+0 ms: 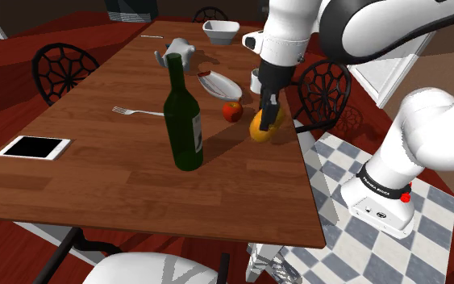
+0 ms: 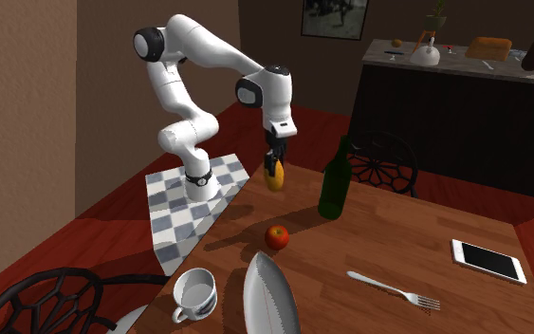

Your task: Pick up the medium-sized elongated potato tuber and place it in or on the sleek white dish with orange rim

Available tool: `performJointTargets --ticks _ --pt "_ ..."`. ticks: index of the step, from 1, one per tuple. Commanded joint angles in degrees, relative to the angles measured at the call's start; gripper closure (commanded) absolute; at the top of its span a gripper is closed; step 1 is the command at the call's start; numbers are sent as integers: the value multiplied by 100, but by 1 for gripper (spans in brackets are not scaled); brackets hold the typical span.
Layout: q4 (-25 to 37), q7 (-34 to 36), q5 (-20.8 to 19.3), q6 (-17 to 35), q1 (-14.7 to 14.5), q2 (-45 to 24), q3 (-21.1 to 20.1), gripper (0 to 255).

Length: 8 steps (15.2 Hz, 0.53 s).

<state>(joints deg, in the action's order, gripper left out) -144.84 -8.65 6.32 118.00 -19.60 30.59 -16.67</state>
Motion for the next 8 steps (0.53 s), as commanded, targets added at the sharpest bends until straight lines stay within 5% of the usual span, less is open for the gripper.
performJointTargets --ticks 1,8 --pt "201 -200 -146 104 166 -311 142 255" --pt "1071 -847 -537 259 636 -1349 610 255"
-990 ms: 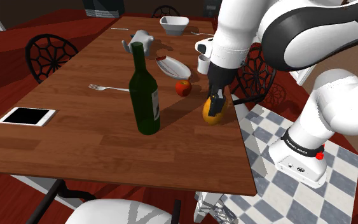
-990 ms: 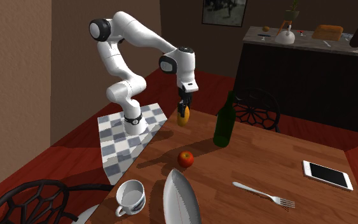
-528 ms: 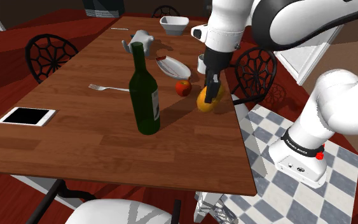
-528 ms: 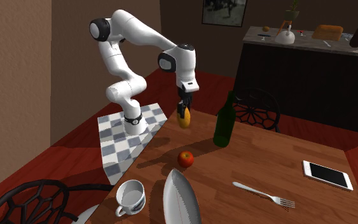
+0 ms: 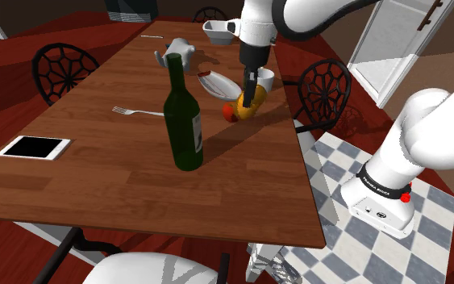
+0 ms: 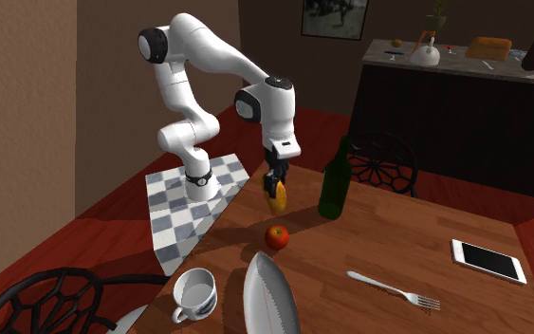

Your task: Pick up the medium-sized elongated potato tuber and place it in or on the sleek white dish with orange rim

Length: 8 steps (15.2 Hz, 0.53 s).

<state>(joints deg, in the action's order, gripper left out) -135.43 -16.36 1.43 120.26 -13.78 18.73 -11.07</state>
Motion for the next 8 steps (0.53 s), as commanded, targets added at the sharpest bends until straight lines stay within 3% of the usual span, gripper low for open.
performJointTargets --ticks 1,8 --pt "280 -162 -92 40 109 -320 110 255" --pt "1502 -731 -300 -32 442 -1468 474 255"
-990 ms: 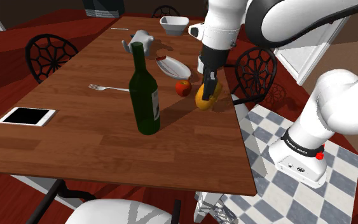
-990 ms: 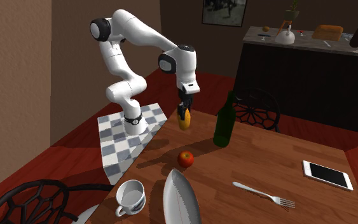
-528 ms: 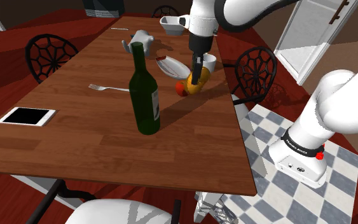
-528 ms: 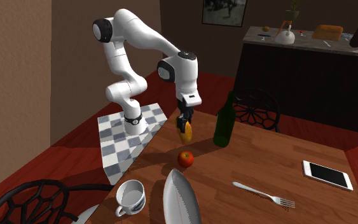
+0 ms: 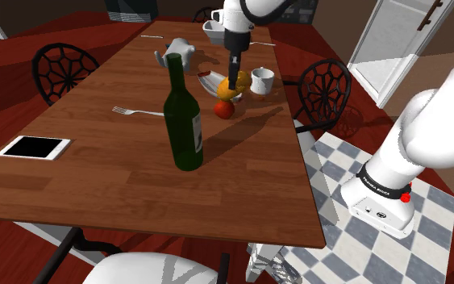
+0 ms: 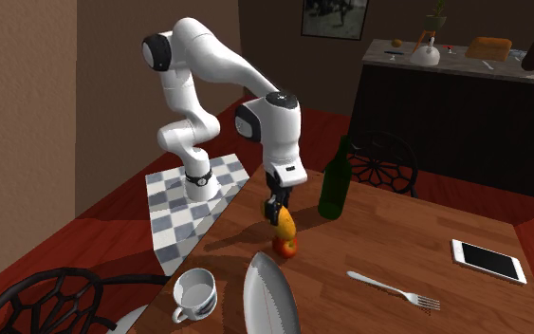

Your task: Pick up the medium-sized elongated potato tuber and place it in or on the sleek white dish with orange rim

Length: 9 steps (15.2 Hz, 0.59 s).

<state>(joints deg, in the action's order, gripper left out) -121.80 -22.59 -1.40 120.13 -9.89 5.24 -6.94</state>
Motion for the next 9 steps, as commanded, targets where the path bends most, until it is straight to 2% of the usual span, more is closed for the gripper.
performJointTargets --ticks 1,9 --pt "339 -185 -34 -47 94 -290 104 255" --pt "2233 -774 -85 -464 402 -1753 385 255"
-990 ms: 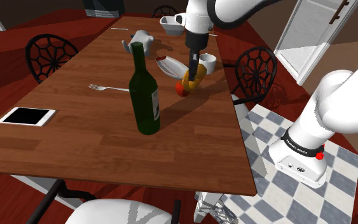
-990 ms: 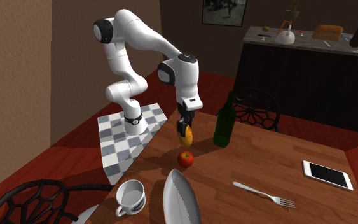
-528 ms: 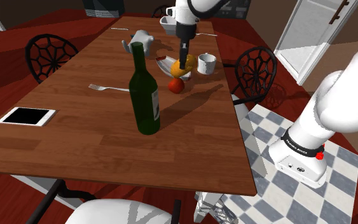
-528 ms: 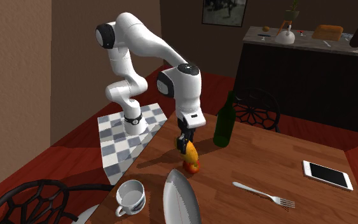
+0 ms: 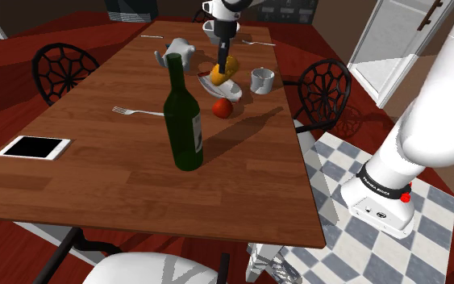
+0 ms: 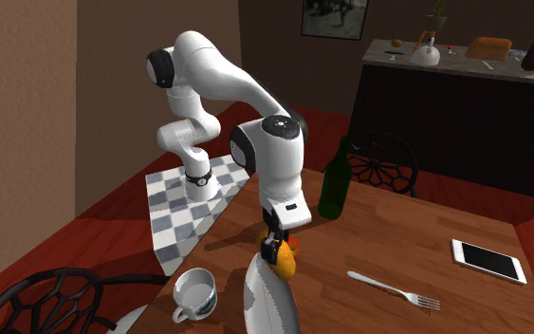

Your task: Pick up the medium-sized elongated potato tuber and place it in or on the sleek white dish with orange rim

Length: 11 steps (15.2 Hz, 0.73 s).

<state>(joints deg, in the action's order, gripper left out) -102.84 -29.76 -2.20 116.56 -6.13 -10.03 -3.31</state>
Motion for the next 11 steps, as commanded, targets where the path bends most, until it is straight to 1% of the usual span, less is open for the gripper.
performJointTargets --ticks 1,6,7,11 --pt "618 -125 -3 -187 63 -426 49 255" --pt "2266 -448 19 -717 247 -1537 152 255" --pt "2432 -474 21 -776 264 -1644 158 255" --pt "2177 -466 17 -486 266 -1679 159 255"
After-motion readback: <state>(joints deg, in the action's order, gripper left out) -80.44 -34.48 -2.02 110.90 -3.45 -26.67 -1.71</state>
